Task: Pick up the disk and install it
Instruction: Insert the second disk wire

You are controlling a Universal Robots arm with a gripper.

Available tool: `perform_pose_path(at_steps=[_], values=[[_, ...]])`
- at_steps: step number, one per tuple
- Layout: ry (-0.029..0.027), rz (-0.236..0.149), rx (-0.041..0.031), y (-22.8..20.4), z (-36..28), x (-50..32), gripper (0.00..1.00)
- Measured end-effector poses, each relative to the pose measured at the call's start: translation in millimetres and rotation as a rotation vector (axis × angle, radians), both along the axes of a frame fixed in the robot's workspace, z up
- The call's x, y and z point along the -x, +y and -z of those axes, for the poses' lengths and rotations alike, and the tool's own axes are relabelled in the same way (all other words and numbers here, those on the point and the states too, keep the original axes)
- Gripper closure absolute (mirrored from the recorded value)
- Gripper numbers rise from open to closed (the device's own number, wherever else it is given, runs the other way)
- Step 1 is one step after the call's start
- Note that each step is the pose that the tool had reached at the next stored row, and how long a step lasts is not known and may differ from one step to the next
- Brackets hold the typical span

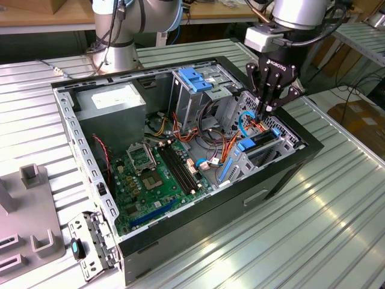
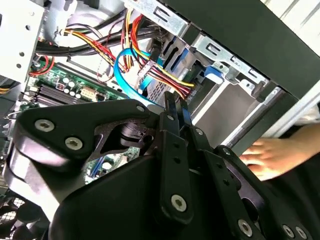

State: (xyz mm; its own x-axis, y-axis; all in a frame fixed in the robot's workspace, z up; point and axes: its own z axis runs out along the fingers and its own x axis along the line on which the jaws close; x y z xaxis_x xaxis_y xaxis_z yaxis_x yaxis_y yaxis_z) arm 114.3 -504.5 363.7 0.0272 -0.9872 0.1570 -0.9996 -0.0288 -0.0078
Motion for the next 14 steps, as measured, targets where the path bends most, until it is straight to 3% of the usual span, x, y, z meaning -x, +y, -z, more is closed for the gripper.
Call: perform_pose_path(at_steps=[5, 6, 8, 9, 14], values=[[-0.0012, 0.0, -0.037, -15.2, 1.6, 0.3, 0.84], [-0.0023, 0.0, -0.0524, -17.7, 1.8, 0.6, 0.84], [-0.0061, 0.0, -0.1029, -23.6, 2.0, 1.9, 0.84], [-0.0069, 0.0, -0.116, -27.4, 2.3, 2.1, 0.84], [-0.0085, 0.0, -0.1494, -42.2, 3.6, 2.7, 0.84]])
